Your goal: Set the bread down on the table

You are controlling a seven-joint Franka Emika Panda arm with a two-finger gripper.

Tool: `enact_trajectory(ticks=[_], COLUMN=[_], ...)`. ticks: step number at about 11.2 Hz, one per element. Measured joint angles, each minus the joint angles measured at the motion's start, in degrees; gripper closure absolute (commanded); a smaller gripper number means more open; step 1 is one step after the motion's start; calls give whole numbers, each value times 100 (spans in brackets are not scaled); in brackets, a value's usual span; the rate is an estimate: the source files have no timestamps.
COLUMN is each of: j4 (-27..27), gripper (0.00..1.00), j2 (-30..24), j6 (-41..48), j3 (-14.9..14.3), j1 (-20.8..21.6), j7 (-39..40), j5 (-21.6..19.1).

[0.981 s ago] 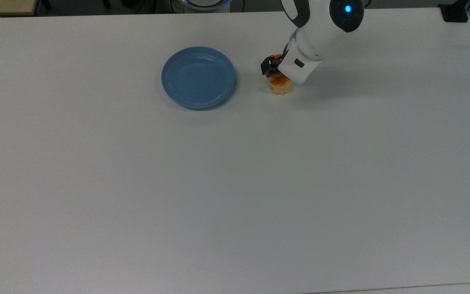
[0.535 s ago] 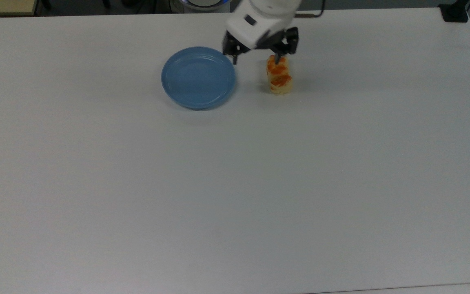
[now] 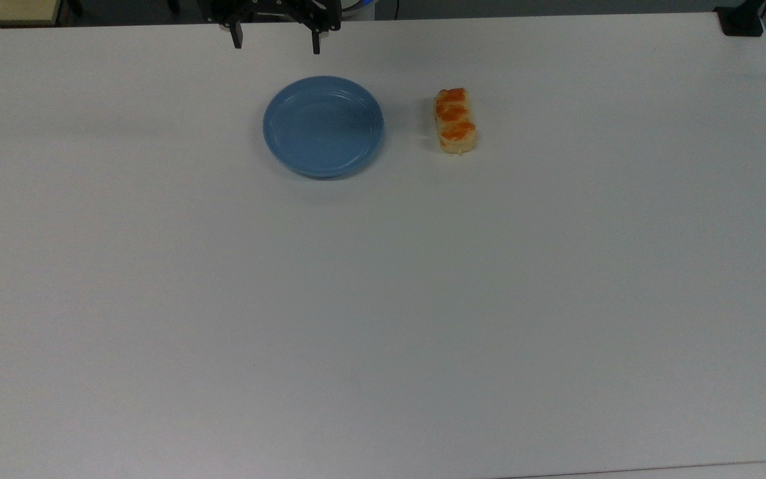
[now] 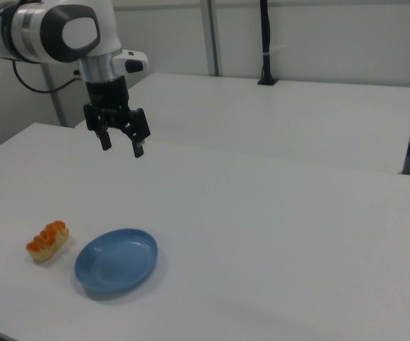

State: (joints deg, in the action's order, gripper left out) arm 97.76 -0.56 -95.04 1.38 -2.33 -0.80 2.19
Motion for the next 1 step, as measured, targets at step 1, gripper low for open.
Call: enact_trajectory(ticks=[1], j4=[-2], gripper=[0], j2=[23], j6=[0], j3=[-12], j1=[-4], j7=[0], j5=[0])
